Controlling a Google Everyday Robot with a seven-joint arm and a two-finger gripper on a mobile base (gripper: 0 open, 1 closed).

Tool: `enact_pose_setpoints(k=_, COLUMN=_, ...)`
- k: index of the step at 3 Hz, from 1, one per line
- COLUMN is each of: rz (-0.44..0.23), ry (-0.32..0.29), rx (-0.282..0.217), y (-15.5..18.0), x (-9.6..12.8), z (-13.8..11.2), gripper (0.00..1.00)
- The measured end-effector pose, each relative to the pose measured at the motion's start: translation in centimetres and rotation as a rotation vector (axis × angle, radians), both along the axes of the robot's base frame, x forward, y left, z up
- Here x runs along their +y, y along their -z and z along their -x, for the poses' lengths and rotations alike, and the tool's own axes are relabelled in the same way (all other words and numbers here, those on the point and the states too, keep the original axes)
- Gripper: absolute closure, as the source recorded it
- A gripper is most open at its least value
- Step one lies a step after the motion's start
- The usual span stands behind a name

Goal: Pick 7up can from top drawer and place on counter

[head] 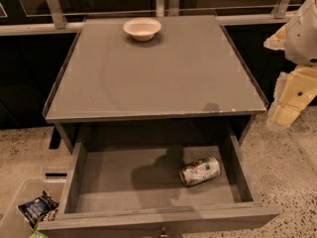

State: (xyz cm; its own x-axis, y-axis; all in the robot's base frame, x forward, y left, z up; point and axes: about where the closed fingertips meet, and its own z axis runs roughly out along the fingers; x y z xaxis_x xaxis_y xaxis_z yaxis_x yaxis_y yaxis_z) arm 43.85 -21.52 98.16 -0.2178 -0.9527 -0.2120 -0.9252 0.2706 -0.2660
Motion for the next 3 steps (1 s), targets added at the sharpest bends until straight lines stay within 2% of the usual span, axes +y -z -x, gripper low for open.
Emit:
enact_pose_setpoints(k=1, rz=-0.002, ry=-0.005, rx=-0.011, y=0.2, x=0.1, z=0.3, gripper=0.0)
enact_pose_setpoints(k=2, rz=-0.016, ry=-0.073, rx=-0.045, y=2.3, x=1.1, z=1.8, gripper=0.0)
enact_pose_setpoints(k=3, rz=-0.04, ry=-0.155, rx=-0.055, y=8.7, x=2.2, z=3.0, gripper=0.0)
